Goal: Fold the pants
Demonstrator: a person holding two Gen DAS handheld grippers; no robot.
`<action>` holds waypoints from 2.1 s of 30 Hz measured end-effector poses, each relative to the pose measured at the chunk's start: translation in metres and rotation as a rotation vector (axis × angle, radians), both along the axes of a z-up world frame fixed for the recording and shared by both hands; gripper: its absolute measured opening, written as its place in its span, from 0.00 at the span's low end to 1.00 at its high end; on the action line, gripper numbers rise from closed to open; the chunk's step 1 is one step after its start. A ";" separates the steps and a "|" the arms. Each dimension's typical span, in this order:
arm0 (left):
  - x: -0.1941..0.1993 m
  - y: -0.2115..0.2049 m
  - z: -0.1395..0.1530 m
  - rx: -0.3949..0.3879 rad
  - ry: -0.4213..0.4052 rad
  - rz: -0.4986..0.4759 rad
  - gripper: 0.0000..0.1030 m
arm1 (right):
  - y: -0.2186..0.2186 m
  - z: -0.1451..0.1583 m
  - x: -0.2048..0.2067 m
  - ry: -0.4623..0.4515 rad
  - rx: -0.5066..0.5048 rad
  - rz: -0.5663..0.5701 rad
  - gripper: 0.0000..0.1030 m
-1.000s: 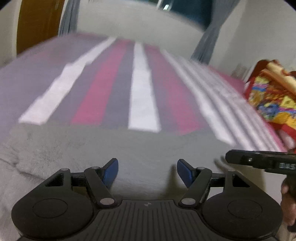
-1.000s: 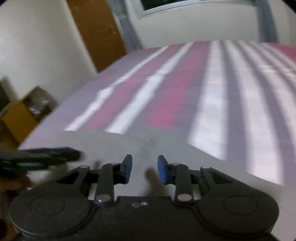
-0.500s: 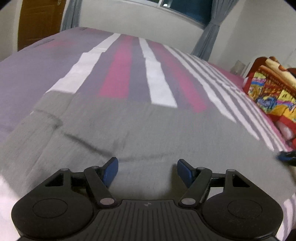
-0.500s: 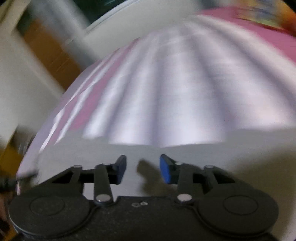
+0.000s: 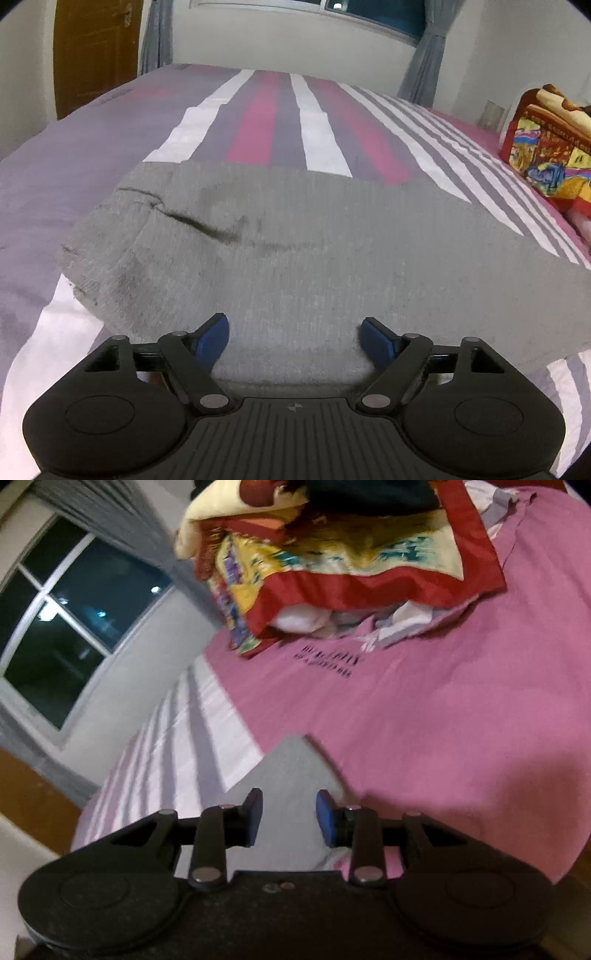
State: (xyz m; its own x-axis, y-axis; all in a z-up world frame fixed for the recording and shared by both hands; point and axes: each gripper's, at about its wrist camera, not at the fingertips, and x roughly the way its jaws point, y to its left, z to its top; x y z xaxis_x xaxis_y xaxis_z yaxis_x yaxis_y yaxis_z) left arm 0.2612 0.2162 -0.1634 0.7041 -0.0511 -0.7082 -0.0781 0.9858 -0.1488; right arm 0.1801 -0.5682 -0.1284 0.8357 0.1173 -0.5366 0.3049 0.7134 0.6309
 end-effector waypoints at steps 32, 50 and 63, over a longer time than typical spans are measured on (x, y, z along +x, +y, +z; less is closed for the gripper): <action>-0.002 -0.011 -0.007 0.005 -0.014 0.030 0.89 | 0.025 -0.022 -0.002 0.021 -0.004 -0.119 0.14; -0.072 0.038 0.010 -0.019 -0.047 0.173 0.89 | 0.093 0.054 0.057 0.041 -0.276 0.068 0.16; -0.183 0.111 -0.010 -0.068 -0.043 0.374 0.89 | 0.385 0.076 0.110 -0.213 -0.489 0.802 0.16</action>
State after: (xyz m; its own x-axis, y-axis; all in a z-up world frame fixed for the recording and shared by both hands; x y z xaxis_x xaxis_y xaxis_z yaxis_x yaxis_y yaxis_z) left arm 0.0780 0.3273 -0.1734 0.7124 0.1691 -0.6811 -0.4227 0.8782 -0.2240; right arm 0.2898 -0.1829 -0.0520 0.6897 0.4995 -0.5242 -0.4742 0.8587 0.1943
